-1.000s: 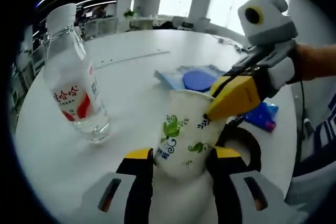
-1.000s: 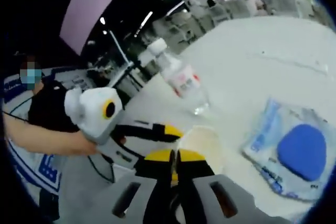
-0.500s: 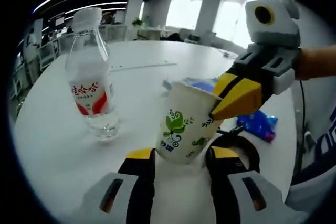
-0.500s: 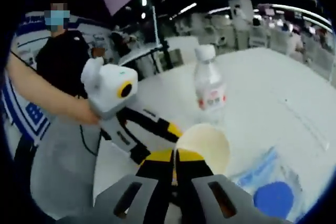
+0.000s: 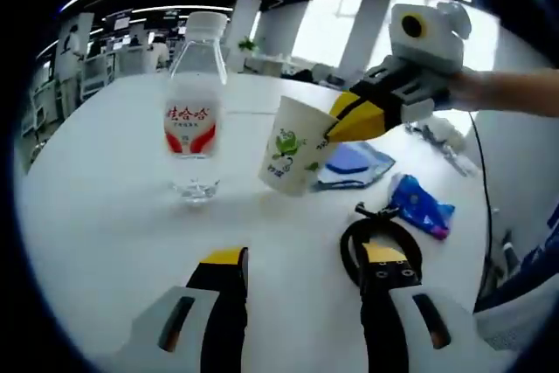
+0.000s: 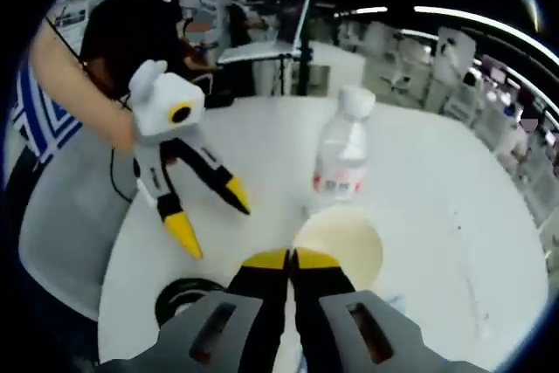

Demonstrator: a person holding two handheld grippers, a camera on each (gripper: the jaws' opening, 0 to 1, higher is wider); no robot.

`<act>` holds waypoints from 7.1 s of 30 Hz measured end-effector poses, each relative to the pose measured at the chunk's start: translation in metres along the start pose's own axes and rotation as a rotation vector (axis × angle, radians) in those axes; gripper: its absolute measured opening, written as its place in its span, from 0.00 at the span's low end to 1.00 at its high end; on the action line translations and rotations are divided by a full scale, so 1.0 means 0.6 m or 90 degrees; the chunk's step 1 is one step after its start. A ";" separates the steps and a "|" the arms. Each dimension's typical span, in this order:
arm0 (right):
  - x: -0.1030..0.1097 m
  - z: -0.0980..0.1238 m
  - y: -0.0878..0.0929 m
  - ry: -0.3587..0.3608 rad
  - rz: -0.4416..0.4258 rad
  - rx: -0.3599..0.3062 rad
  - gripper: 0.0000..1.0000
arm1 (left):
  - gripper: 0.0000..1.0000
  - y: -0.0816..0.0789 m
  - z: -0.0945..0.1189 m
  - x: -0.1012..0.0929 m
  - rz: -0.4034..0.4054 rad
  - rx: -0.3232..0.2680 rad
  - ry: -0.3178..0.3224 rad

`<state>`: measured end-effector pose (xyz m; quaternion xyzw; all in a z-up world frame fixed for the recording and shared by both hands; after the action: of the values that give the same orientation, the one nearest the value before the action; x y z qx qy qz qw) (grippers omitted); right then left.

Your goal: Arrange the tabletop items into an orderly group along one side of the table until the central work area is clear of visible clutter.

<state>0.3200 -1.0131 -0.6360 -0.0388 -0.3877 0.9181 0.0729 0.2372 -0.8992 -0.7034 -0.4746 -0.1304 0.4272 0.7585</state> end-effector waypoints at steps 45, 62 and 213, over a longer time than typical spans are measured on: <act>-0.042 -0.056 0.007 -0.039 0.009 0.102 0.03 | 0.49 0.031 0.045 -0.002 0.092 -0.058 -0.017; -0.037 -0.046 -0.005 -0.016 -0.005 0.062 0.18 | 0.50 0.034 0.052 0.006 0.086 -0.053 -0.016; 0.290 0.217 0.363 0.560 -0.771 -0.233 0.62 | 0.45 -0.087 -0.209 -0.212 -0.242 0.112 0.292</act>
<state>0.1090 -1.2269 -0.7043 -0.1930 -0.4221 0.5395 0.7025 0.2639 -1.0834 -0.6983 -0.4583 -0.0045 0.1690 0.8726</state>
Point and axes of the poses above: the point that each gripper's makers call its tool centre point, and the gripper's own axes: z roughly backward along the fingers, x roughly to its left, y roughly out of its underside, the point moved 5 cm from there along z, roughly backward along the fingers, and after that the axes turned 7 degrees about -z, right-handed, at the moved point
